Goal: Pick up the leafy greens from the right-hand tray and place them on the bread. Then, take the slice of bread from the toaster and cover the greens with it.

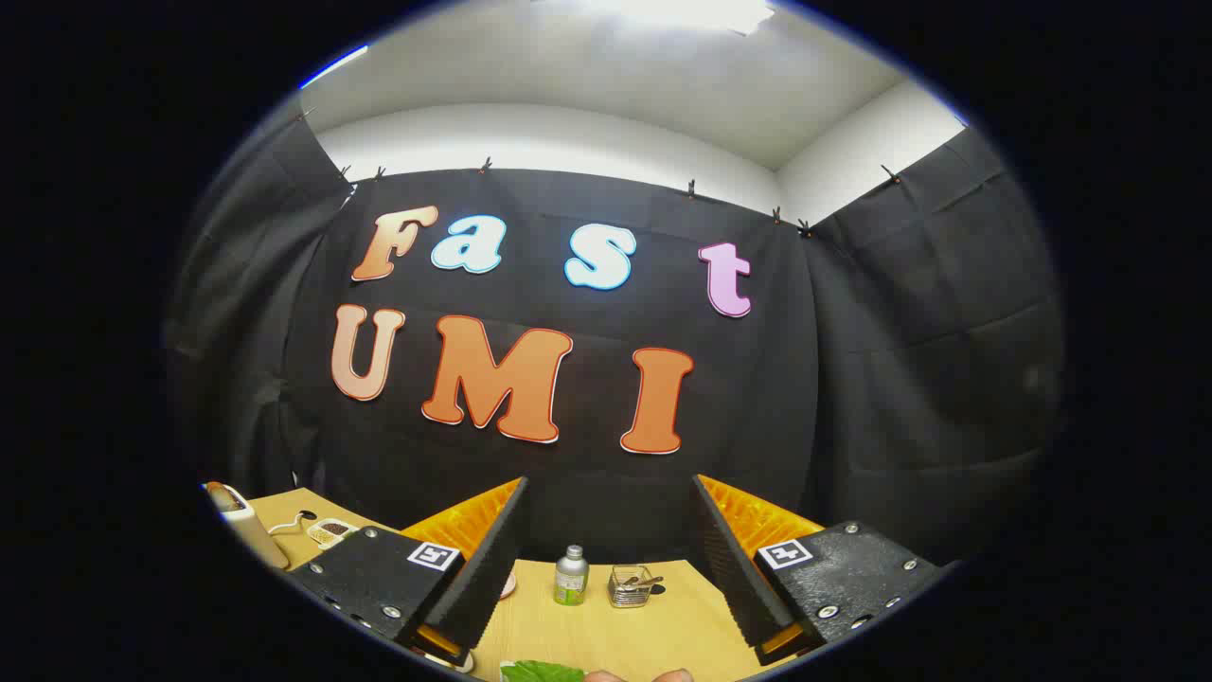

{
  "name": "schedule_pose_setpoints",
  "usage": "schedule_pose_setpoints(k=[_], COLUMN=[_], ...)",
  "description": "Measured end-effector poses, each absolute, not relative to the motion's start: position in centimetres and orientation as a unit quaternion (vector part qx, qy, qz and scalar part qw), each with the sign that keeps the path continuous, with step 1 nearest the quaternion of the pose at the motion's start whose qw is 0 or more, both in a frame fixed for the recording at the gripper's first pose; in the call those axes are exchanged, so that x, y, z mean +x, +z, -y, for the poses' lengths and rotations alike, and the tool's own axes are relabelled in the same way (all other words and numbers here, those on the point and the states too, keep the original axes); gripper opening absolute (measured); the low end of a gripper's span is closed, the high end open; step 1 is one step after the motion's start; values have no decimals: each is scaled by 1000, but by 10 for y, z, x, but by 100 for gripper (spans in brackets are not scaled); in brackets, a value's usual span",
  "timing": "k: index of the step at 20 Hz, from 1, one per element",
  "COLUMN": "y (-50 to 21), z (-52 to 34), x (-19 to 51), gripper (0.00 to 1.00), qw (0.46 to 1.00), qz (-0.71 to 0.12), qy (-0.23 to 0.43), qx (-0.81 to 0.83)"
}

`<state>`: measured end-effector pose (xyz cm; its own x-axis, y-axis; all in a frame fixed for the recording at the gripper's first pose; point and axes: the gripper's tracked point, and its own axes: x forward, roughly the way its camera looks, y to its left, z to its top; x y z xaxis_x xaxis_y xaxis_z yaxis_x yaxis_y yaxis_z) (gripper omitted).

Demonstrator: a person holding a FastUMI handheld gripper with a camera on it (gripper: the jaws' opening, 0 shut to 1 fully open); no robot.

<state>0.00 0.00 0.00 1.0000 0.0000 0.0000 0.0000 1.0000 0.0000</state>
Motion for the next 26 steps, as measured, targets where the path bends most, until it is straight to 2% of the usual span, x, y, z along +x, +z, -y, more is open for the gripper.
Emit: schedule_pose_setpoints(k=[10,15,19,26], y=[5,8,-31,-146], z=[-38,-48,-48,-49], x=[0,11,13,-5], gripper=[98,98,99,99], qw=[998,999,996,969], qz=[-39,-36,-84,-234], qy=[-43,-17,26,84], qx=[13,0,-4,6])
